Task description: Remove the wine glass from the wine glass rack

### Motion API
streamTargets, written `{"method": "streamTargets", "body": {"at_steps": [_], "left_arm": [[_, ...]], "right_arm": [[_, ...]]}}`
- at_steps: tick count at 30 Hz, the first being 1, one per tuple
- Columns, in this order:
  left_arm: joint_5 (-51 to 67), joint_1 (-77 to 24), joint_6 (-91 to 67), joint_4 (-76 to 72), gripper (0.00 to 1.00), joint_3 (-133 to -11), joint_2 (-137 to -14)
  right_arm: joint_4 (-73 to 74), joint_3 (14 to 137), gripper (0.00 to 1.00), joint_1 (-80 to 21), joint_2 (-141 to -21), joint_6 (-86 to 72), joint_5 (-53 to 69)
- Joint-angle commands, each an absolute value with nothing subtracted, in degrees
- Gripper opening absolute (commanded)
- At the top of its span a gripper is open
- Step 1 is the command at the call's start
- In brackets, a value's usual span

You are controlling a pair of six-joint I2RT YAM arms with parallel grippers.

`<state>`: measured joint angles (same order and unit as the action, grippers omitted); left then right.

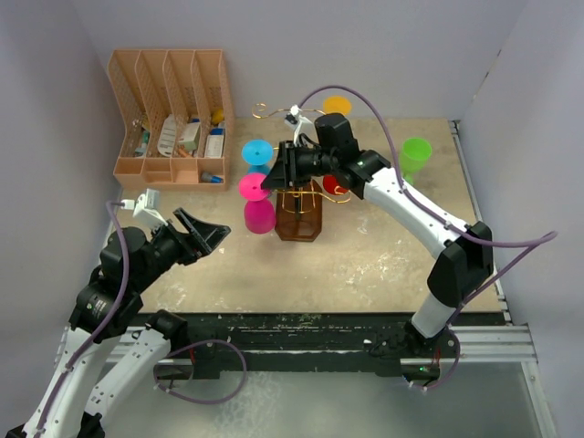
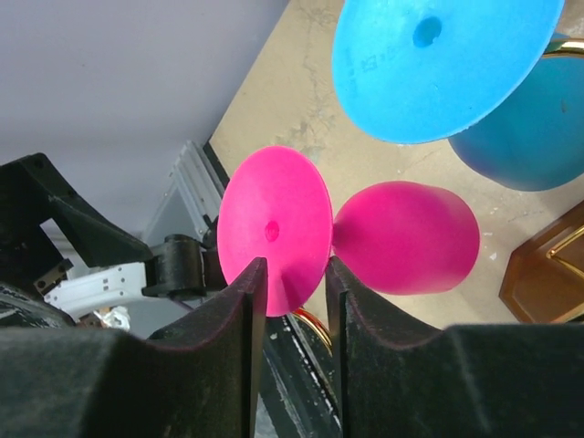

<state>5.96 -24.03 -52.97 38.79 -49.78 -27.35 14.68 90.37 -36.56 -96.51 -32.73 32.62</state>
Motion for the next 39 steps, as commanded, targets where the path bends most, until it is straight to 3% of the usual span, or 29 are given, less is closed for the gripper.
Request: {"method": "streamTargets", "body": {"at_steps": [1,10,39], "left_arm": [[6.0,-23.9,-53.6,37.7,0.78,-49.5,-26.8],[5.6,-23.9,-53.8,38.5,0.78,-49.6,-26.2],[8.5,-24.0,-55.6,34.5,0.78,-52.2,-30.0]], "right_arm": [[10.0,92.4,0.31,-37.0,-96.0,-34.1,34.2],[5.1,89.6,0.0,-37.0,-94.9,-37.5,36.1],[-11.0,75.9,0.0,-33.3,-87.1,-57.4,40.6]]}}
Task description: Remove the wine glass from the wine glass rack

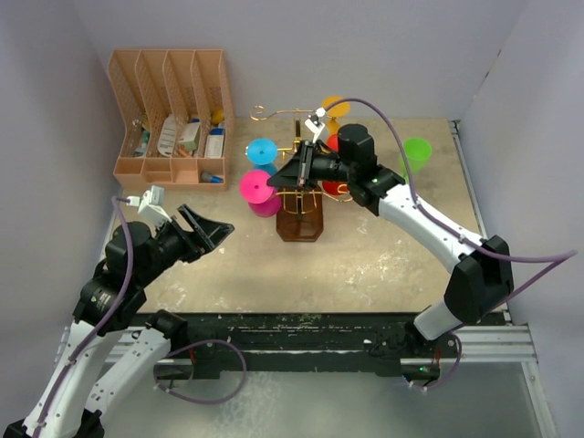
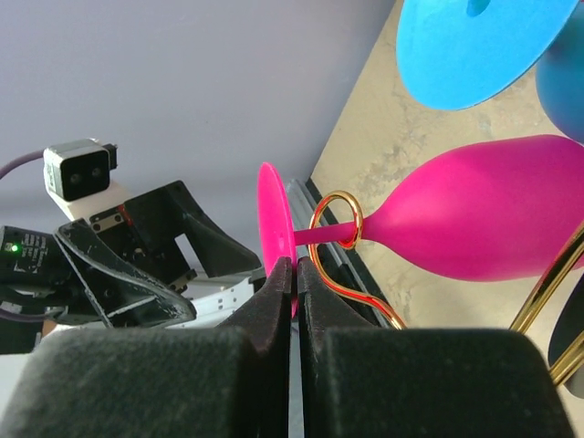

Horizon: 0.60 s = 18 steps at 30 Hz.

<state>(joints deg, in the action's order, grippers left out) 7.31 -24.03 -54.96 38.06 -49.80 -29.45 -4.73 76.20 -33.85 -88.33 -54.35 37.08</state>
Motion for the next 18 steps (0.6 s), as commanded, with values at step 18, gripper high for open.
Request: {"method": "streamTargets", "body": {"at_steps": [18], "left_arm": [[8.3,-23.9,-55.6,34.2,0.78,-52.2,-30.7]], "right_arm": [[-12.6,76.9,0.0,-33.3,-90.4,-57.8,43.2]]}}
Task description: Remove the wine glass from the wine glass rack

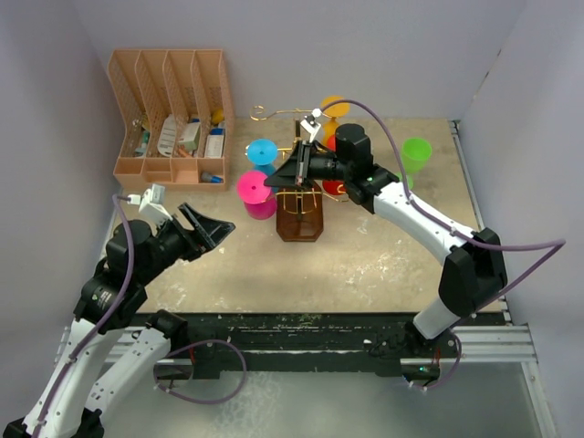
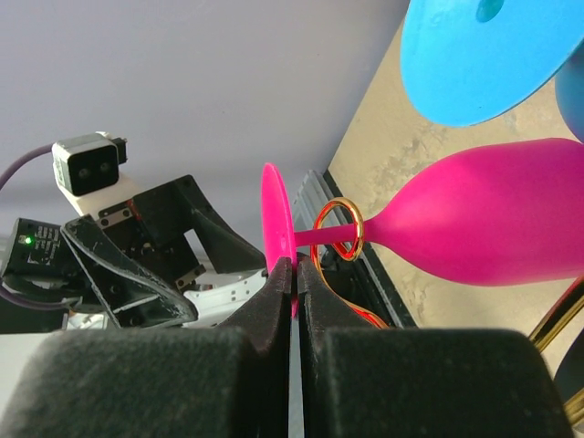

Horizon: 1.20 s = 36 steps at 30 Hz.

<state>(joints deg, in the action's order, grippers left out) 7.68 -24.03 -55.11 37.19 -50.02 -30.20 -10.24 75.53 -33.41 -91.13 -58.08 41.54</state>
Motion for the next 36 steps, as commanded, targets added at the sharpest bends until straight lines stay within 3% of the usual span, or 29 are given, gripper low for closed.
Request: {"method": "streamTargets", "body": {"at_steps": [1,24,36], "left_arm": [[8.3,-24.0,-55.6,34.1,0.78,-52.2,-30.8],[8.3,-23.9,-55.6,33.6,0.78,-51.5,-31.3],[8.6,-23.9,-55.9,32.8,0.78,-51.1,-31.9]], "right_arm": [[-12.4,76.8,0.0,-33.2,-90.2,-57.8,43.4],[-13.9,77.5,0.0,-34.8,-92.4,-56.8,47.2],[-10.6,73.8,0.0,-34.7,-86.6,-55.8,44.6]]}}
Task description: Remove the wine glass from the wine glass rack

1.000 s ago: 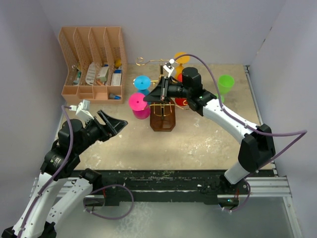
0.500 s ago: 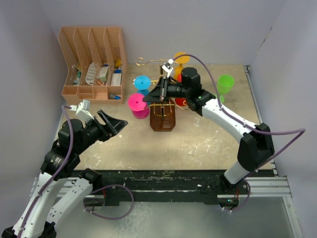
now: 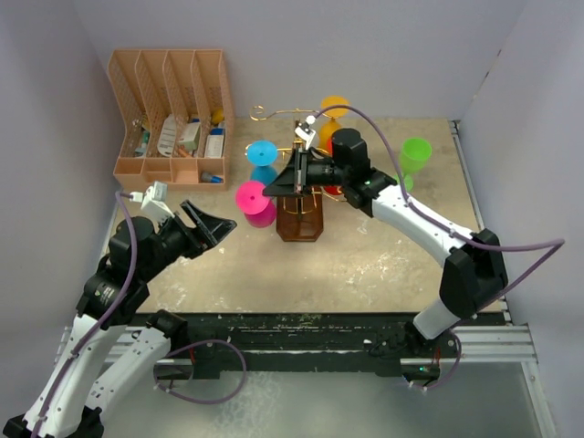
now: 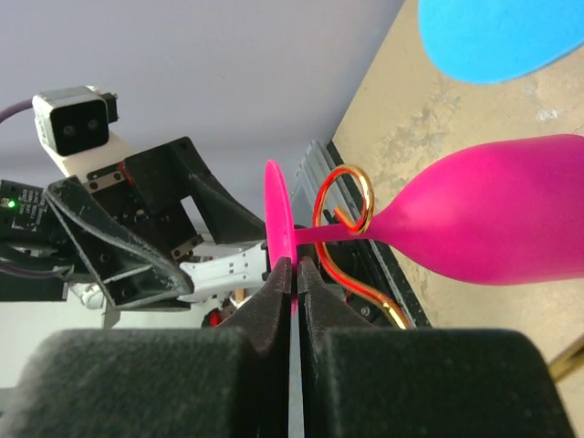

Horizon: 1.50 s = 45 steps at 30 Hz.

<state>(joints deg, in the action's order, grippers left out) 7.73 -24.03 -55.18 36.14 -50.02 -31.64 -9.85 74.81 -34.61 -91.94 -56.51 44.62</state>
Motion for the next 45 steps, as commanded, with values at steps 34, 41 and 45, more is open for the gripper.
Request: {"method": "streamTargets", "body": {"at_steps": [34,41,45], "left_arm": [[10.5,-23.9,-62.2,30.1,0.76,-53.7,-33.1],[13.3,-23.9,-63.8,27.3,0.75,-53.6,-36.4],[14.5,-23.9,-64.7,25.1,0.75,-52.5,-37.2]], "right_arm": [[14.5,96.8,0.0,-32.1,-73.6,-31.0,35.2],[26.7,100.1,0.0,-32.8,-68.9,-15.4,23.9],[26.5,97.5,0.0,-33.4,-65.9,-11.8,21.8]]}}
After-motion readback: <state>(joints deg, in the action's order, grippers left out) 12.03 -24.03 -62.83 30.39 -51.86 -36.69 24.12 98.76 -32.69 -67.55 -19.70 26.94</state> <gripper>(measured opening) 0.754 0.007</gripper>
